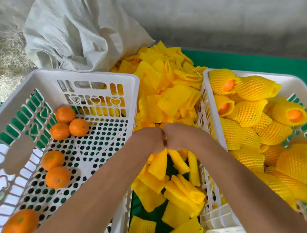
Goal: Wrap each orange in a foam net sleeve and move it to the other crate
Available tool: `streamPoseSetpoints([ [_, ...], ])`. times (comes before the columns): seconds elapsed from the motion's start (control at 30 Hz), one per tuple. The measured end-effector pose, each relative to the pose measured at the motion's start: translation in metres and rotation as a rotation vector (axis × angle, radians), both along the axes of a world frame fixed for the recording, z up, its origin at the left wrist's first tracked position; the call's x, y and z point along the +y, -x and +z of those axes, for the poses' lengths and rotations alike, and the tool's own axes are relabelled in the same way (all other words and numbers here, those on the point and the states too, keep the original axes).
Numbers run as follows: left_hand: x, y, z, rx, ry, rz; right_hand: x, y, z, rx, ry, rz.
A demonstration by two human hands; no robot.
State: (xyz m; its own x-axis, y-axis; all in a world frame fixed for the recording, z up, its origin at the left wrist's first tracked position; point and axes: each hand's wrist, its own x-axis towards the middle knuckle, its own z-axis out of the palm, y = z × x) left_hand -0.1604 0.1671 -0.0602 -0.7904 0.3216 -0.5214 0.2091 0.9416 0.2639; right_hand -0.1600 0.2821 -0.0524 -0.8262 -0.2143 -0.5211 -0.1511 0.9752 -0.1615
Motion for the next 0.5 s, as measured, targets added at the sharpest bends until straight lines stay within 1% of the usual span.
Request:
streamPoseSetpoints([
  [0.07, 0.001, 0.000, 0.000, 0.038, -0.004, 0.025, -0.001, 0.000, -0.005, -0.156, -0.064, 0.009],
  [0.1, 0.000, -0.001, 0.002, 0.062, -0.005, 0.049, -0.001, 0.001, -0.004, -0.192, -0.090, 0.014],
  [0.23, 0.000, 0.000, 0.001, 0.134, -0.061, 0.120, 0.000, 0.007, 0.001, -0.133, -0.175, 0.020],
  [0.27, 0.000, 0.001, 0.000, 0.140, -0.082, 0.138, 0.002, 0.007, 0.001, -0.164, -0.153, 0.008],
  [0.3, 0.001, 0.001, 0.001, 0.139, -0.103, 0.157, 0.006, 0.008, 0.000, -0.223, -0.088, -0.029],
  [0.37, 0.002, 0.003, 0.002, 0.150, -0.163, 0.203, 0.009, 0.008, -0.002, -0.347, 0.116, -0.124],
  [0.4, 0.003, 0.003, 0.004, 0.165, -0.203, 0.231, 0.011, 0.008, -0.002, -0.352, 0.199, -0.147],
  [0.43, 0.004, 0.005, 0.004, 0.182, -0.245, 0.263, 0.012, 0.011, -0.003, -0.282, 0.233, -0.156],
  [0.47, 0.005, 0.005, 0.005, 0.199, -0.289, 0.301, 0.013, 0.014, -0.003, -0.148, 0.258, -0.163],
  [0.5, 0.006, 0.005, 0.007, 0.210, -0.344, 0.345, 0.015, 0.018, -0.003, 0.033, 0.267, -0.177],
])
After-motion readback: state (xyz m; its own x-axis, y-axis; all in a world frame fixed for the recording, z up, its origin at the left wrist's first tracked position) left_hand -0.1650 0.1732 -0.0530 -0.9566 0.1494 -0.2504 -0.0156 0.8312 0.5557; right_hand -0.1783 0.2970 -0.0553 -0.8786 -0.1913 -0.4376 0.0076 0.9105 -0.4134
